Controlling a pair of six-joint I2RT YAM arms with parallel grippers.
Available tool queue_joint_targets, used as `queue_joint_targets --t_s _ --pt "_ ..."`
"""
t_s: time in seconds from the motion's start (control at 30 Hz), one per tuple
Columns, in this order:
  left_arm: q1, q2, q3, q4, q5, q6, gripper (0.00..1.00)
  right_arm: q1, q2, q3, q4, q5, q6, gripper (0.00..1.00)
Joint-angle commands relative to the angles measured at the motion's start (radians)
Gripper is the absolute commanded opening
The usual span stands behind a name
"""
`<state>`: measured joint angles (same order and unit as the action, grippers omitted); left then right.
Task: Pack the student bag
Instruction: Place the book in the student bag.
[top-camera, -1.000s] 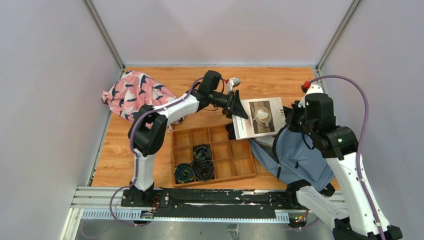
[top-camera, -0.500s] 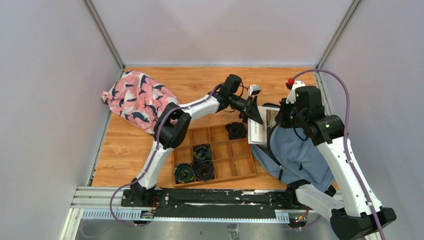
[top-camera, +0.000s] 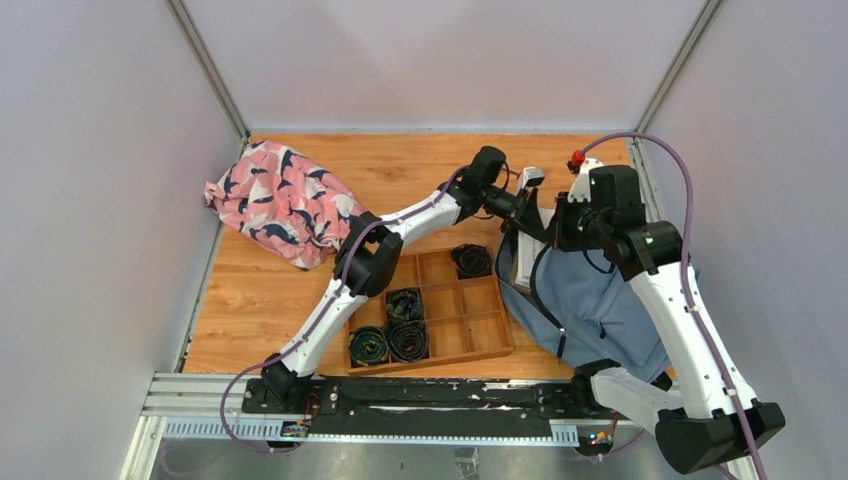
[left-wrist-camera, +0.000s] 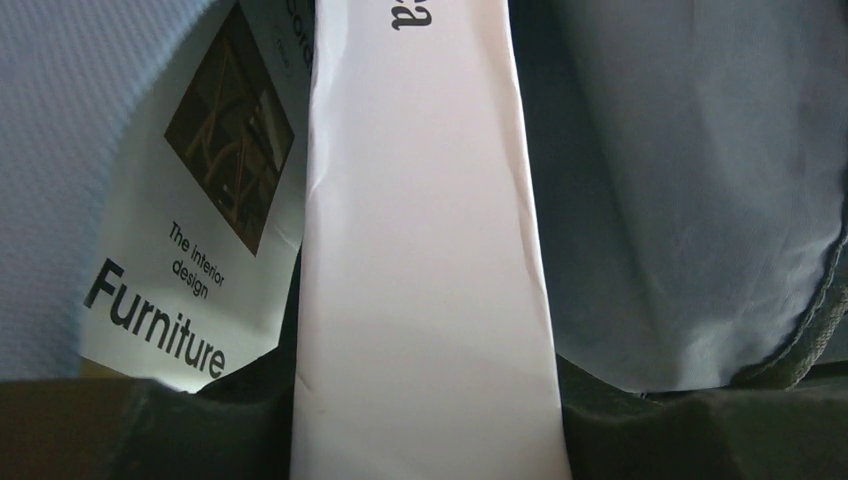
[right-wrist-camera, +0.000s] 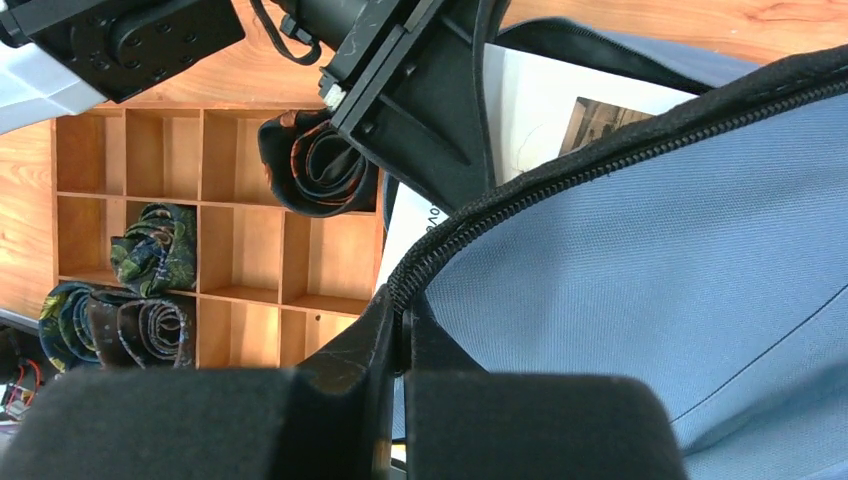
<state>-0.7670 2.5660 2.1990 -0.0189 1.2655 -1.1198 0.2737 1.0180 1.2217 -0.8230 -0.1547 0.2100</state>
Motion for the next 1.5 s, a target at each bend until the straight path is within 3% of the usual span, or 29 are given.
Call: queue_joint_targets --t_s 0.0,0.03,0.1,0.13,0.53,0.57,0.63,0.7,0.87,1.1,1.2,1.3,1.4,1.47 --pt "-0.011 -0.022 0.021 0.070 -0.007 -0.033 0.58 -0.012 -0.003 0.042 0.058 -0.127 0.023 0.00" --pt "-0.011 -0.034 0.007 0.070 -0.021 -0.020 0.68 -0.016 -0.002 0.043 0.058 -0.144 0.023 0.02" --pt "-0.011 -0.047 -0.008 0.070 -0.035 -0.007 0.98 -0.022 -0.004 0.044 0.059 -0.163 0.024 0.05" --pt "-0.011 -0.051 -0.013 0.070 -0.037 0.001 1.00 -0.024 -0.007 0.042 0.060 -0.166 0.027 0.06" --pt "0.052 -0.183 -0.210 0.061 -0.139 0.074 1.00 -0.046 -0.029 0.040 0.073 -0.182 0.051 0.12" --pt "0.053 -0.185 -0.196 0.034 -0.154 0.098 1.00 -0.046 -0.028 0.042 0.080 -0.193 0.059 0.12" --pt "0.054 -0.175 -0.088 -0.268 -0.236 0.335 1.00 -0.046 -0.020 0.054 0.085 -0.213 0.070 0.12" --pt "0.054 -0.170 -0.005 -0.495 -0.312 0.463 1.00 -0.047 -0.023 0.056 0.086 -0.220 0.075 0.12" --pt "0.052 -0.205 -0.036 -0.525 -0.349 0.502 1.00 -0.047 -0.027 0.046 0.094 -0.216 0.088 0.12" --pt "-0.003 -0.195 0.067 -0.715 -0.443 0.650 1.00 -0.047 -0.026 0.039 0.097 -0.223 0.109 0.12" --pt "-0.014 -0.198 0.140 -0.866 -0.582 0.755 1.00 -0.046 -0.025 0.036 0.102 -0.225 0.112 0.12" --pt "-0.009 -0.228 0.123 -0.889 -0.604 0.784 1.00 -0.046 -0.024 0.032 0.107 -0.231 0.116 0.12" --pt "-0.006 -0.231 0.121 -0.890 -0.538 0.789 0.94 -0.046 -0.026 0.029 0.115 -0.240 0.125 0.12" --pt "-0.006 -0.230 0.122 -0.886 -0.477 0.784 0.84 -0.046 -0.033 0.025 0.117 -0.243 0.128 0.09"
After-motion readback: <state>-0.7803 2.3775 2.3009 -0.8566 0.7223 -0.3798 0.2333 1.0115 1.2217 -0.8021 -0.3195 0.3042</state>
